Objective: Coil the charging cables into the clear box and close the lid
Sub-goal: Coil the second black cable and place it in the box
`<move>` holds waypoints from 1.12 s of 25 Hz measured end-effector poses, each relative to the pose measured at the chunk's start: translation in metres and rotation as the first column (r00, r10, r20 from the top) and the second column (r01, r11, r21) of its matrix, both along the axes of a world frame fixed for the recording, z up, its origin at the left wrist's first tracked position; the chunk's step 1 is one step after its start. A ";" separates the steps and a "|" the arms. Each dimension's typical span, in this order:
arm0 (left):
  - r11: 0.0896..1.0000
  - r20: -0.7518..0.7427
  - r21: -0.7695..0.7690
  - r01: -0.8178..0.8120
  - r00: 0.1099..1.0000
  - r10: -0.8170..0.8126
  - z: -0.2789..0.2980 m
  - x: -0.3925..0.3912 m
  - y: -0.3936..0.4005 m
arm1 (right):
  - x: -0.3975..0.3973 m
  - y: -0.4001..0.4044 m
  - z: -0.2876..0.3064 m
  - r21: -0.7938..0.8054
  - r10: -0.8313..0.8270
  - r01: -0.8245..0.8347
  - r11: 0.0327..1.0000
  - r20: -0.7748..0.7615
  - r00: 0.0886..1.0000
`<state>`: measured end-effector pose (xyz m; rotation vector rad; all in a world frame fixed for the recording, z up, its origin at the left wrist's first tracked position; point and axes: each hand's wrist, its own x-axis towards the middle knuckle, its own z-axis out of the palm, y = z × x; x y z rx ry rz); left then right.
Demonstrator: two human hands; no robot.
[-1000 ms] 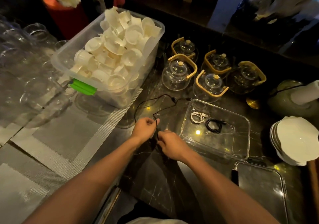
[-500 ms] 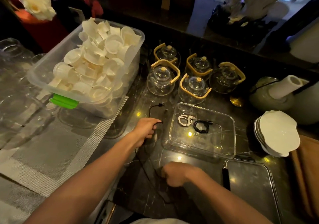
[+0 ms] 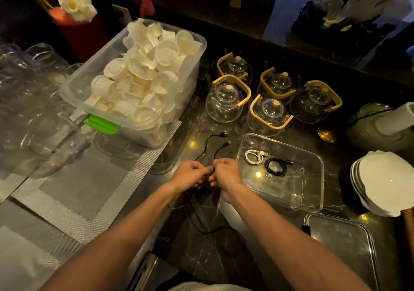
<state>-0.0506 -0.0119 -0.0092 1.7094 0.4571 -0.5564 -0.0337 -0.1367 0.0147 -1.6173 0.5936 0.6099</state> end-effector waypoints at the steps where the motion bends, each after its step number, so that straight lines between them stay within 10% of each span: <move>1: 0.991 0.074 0.126 -0.053 0.996 0.044 0.001 0.004 0.002 | 0.001 0.002 -0.001 -0.011 -0.004 0.004 1.000 0.005 1.000; 5: 0.904 0.298 0.350 -0.244 0.944 0.139 0.002 0.036 0.009 | 0.004 0.006 -0.003 0.008 0.056 -0.056 0.998 -0.027 0.998; 8: 0.883 0.106 0.469 0.020 0.991 -0.079 -0.018 0.060 0.010 | 0.002 0.003 -0.007 -0.124 0.178 -0.180 0.976 -0.029 0.984; 15: 0.955 0.232 0.287 -0.072 0.973 0.004 -0.024 0.052 -0.005 | 0.006 -0.004 -0.003 -0.313 0.340 -0.298 0.902 0.089 0.936; 23: 0.957 0.205 -0.258 0.130 0.976 -0.077 0.036 0.017 -0.020 | 0.045 -0.011 0.025 0.202 -0.198 0.190 0.961 0.020 0.980; 28: 0.969 0.181 -0.244 0.040 0.983 0.005 0.041 0.009 -0.028 | 0.038 -0.042 0.050 0.338 -0.120 0.048 0.940 0.196 0.973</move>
